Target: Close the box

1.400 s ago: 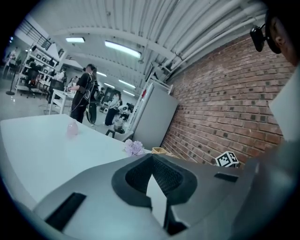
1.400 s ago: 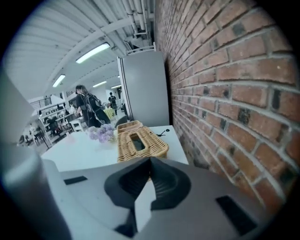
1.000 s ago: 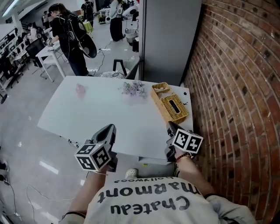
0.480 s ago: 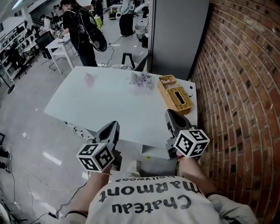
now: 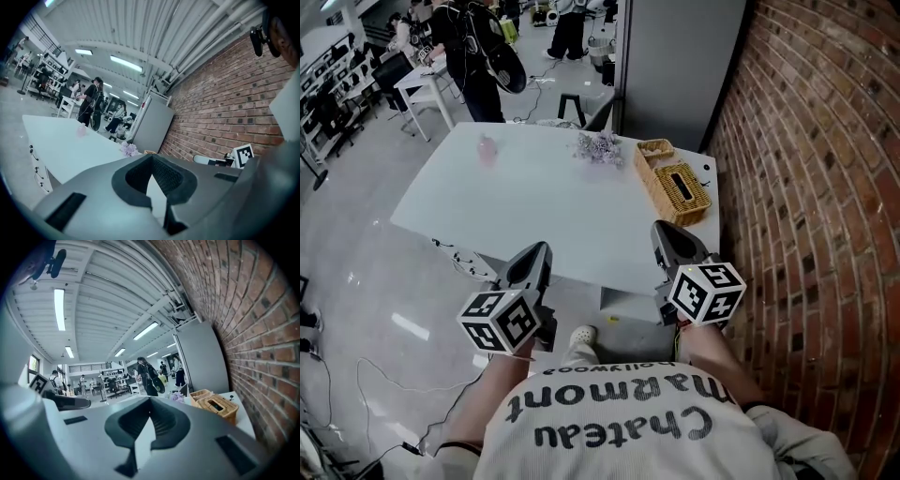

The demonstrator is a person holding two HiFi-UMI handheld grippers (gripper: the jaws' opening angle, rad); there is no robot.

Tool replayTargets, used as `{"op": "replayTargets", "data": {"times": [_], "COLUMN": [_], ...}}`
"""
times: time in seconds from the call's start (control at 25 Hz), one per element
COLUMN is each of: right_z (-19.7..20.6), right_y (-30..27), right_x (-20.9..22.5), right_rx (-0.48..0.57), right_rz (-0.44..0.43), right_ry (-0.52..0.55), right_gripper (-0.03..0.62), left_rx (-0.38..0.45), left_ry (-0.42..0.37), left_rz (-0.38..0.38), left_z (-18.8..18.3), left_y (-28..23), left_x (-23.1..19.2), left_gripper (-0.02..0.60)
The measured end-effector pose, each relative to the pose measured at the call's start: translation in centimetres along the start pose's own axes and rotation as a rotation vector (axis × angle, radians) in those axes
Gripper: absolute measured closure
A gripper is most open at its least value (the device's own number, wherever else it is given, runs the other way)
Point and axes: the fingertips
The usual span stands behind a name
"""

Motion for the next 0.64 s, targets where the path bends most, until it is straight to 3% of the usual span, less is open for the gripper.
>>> {"op": "replayTargets", "data": {"times": [0.64], "right_z": [1.4], "right_y": [0.5], "right_x": [-0.5], "right_rx": [-0.023], "right_rz": [-0.002], "right_ry": [-0.012], "right_gripper": [0.591], "left_rx": [-0.003], "left_ry": [0.009], "left_rz": [-0.002], "left_z": [0.7], "left_y": [0.5], "left_x": [-0.3], "left_gripper": [0.58]}}
Point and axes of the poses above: the fingertips, and each gripper's own axes: y backward along the fingers, x to its right, z out of its underside, and after that the axes turned 13 degrees about x, right-handed
